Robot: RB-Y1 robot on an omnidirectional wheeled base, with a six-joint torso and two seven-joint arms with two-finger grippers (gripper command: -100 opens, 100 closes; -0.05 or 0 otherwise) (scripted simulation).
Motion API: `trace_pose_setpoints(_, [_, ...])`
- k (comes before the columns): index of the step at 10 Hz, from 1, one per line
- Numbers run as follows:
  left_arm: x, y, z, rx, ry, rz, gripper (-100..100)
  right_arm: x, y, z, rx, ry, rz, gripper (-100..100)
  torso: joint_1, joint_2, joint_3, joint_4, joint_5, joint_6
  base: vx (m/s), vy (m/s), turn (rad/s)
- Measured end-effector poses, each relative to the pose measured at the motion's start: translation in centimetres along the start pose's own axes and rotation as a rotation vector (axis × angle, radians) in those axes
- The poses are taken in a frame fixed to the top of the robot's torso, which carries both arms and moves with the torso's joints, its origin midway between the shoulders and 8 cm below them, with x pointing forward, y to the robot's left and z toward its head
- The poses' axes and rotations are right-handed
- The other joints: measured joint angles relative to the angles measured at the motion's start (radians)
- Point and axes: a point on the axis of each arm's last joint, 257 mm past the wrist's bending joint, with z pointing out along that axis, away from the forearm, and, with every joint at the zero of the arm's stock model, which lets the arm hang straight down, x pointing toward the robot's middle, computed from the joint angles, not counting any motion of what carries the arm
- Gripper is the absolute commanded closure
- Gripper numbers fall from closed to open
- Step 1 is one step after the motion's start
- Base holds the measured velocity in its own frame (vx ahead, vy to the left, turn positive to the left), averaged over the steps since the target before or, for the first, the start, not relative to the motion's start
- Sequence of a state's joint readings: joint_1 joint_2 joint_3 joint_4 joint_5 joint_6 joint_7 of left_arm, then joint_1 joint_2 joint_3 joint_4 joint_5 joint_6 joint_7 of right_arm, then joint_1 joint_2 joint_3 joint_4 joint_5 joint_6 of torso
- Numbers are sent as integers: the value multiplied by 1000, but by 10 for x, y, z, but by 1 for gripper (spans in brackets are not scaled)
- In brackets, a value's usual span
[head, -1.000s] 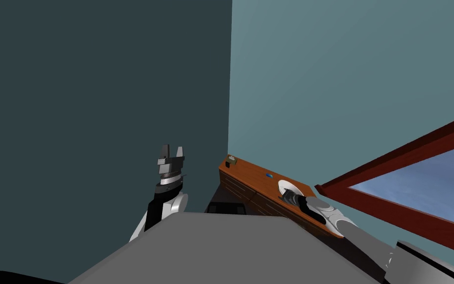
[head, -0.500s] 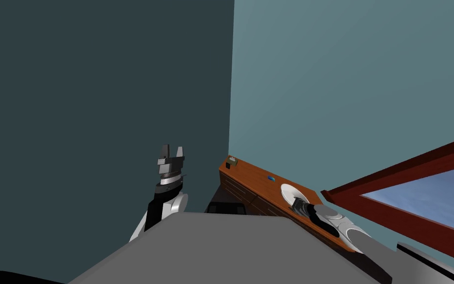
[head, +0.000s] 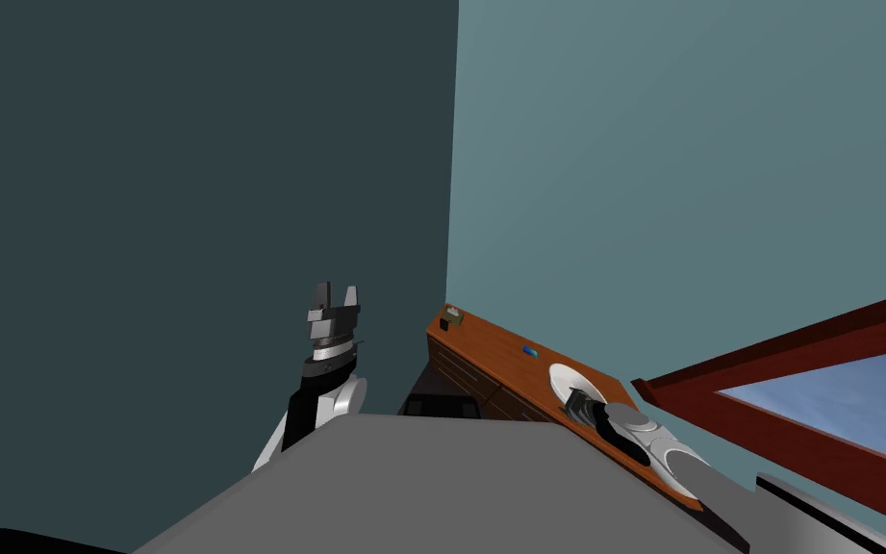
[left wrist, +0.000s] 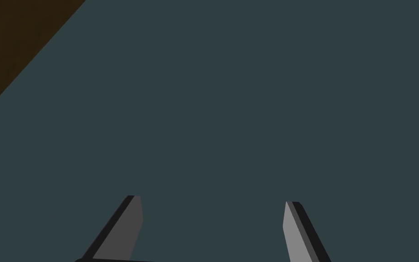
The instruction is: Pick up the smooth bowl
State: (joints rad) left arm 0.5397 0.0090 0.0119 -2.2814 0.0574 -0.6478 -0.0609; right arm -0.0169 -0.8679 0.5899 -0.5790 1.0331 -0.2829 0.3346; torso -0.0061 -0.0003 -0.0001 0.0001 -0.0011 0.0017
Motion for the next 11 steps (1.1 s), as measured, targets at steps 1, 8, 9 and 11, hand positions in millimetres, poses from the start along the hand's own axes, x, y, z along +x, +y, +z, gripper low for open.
trace_pose_setpoints(1, [0, 0, 0, 0, 0, 0, 0, 0, 0, 0, 1, 1, -1, 100, 3, 2, 1, 0, 1, 0, 0, 0, 0])
trace_pose_setpoints(8, [0, 0, 0, 0, 0, 0, 0, 2, -7, -2, 2, -4, 4, 100, 8, 5, 3, 1, 4, 1, -7, 14, -20])
trace_pose_setpoints(9, [0, 0, 0, 0, 0, 0, 0, 2, -13, -5, 0, -5, -12, 100, 10, 5, 3, 1, 4, 0, -33, 49, -37])
trace_pose_setpoints(11, [0, 0, 0, 0, 0, 0, 0, 2, -18, -8, -2, -5, -12, 0, 9, 5, 3, 2, 5, -1, -9, 10, -5])
